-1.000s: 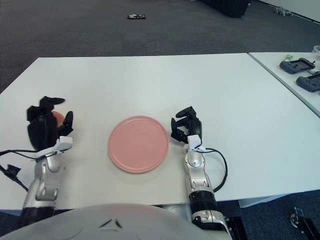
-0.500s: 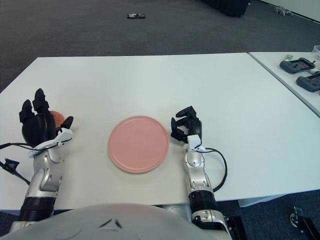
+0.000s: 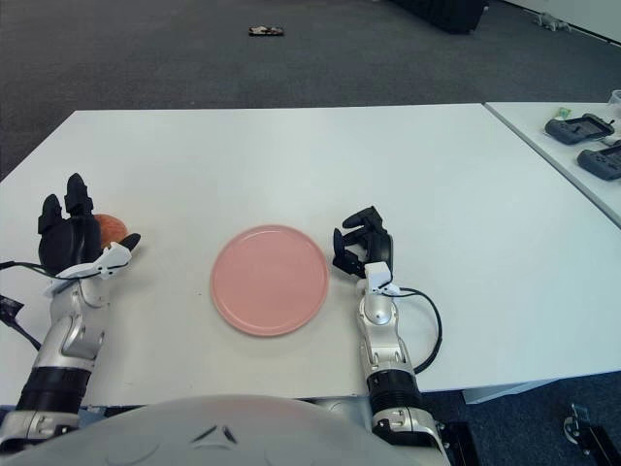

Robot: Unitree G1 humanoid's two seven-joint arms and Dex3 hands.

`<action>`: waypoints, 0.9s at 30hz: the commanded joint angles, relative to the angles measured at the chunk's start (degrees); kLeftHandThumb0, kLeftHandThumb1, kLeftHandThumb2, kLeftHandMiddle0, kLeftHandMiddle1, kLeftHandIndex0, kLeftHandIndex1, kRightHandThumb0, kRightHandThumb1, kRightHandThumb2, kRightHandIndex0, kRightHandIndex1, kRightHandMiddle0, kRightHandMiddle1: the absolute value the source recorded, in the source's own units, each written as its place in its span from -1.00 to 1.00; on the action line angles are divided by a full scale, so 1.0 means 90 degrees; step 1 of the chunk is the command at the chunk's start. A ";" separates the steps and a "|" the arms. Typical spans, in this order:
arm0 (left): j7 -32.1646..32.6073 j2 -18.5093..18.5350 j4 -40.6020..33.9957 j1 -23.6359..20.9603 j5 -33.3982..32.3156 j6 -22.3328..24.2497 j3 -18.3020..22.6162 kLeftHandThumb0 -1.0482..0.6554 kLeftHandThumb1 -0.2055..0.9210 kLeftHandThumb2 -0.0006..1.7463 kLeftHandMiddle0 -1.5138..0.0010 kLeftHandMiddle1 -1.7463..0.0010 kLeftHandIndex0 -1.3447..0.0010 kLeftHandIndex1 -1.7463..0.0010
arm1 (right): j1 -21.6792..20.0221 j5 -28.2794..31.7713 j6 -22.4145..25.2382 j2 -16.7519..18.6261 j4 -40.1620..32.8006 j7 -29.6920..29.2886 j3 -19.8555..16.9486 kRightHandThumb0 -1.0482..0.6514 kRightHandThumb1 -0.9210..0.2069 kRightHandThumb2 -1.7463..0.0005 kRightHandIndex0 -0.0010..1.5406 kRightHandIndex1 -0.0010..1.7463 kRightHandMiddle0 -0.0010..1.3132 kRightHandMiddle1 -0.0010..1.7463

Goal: Put the apple into the plate.

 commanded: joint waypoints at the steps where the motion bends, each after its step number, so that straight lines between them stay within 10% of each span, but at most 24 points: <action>1: 0.0073 0.0170 0.0399 -0.0249 -0.0200 -0.0196 -0.0021 -0.98 0.02 -0.14 1.00 1.00 1.00 1.00 | -0.0021 0.0057 0.0121 0.0001 0.0026 0.0019 -0.0006 -0.26 -0.25 -0.26 -0.22 0.68 -0.29 1.00; 27: 0.1067 0.0789 0.5302 -0.2322 -0.1008 -0.2110 -0.0819 -1.00 0.06 -0.17 1.00 1.00 1.00 1.00 | 0.0124 -0.0001 0.0084 0.0131 -0.0205 -0.0183 -0.0002 -0.24 -0.38 -0.16 -0.17 0.62 -0.37 1.00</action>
